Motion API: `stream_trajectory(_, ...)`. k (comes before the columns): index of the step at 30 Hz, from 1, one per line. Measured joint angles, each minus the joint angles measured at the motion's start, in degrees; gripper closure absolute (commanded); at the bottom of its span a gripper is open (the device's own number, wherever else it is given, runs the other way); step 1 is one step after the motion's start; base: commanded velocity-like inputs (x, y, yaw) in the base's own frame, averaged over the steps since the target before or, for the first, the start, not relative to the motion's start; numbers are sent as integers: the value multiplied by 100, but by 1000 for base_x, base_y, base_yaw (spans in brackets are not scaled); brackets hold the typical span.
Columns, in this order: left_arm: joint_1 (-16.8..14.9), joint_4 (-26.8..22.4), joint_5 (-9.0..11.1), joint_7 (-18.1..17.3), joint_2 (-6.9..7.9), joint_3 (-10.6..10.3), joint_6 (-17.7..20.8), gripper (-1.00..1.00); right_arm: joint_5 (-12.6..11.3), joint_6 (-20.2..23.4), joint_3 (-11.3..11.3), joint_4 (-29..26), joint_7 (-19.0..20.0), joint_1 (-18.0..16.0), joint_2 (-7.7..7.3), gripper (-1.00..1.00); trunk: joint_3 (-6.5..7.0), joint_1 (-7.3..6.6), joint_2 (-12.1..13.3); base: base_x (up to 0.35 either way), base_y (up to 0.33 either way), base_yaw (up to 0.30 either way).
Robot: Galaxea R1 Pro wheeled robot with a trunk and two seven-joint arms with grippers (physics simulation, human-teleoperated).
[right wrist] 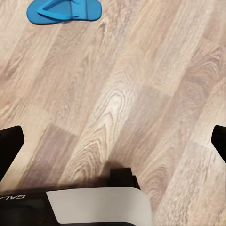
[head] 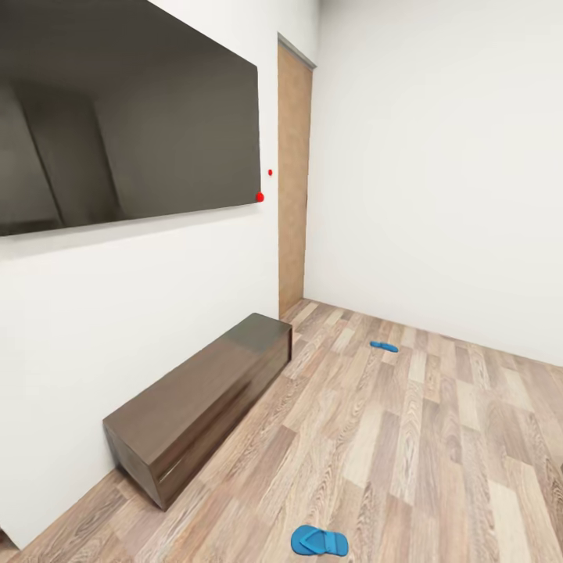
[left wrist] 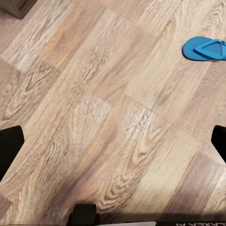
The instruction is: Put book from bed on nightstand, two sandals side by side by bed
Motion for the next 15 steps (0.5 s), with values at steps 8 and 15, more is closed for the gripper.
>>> stream_trajectory(8,0,0,0,-1,0,8,-5,-100,4,0,2,0,-3,0,8,-100,0,0,0,0,0,293)
stream_trajectory(15,0,0,0,-2,0,8,-5,-100,8,0,7,0,-8,0,8,-100,0,0,0,0,0,293)
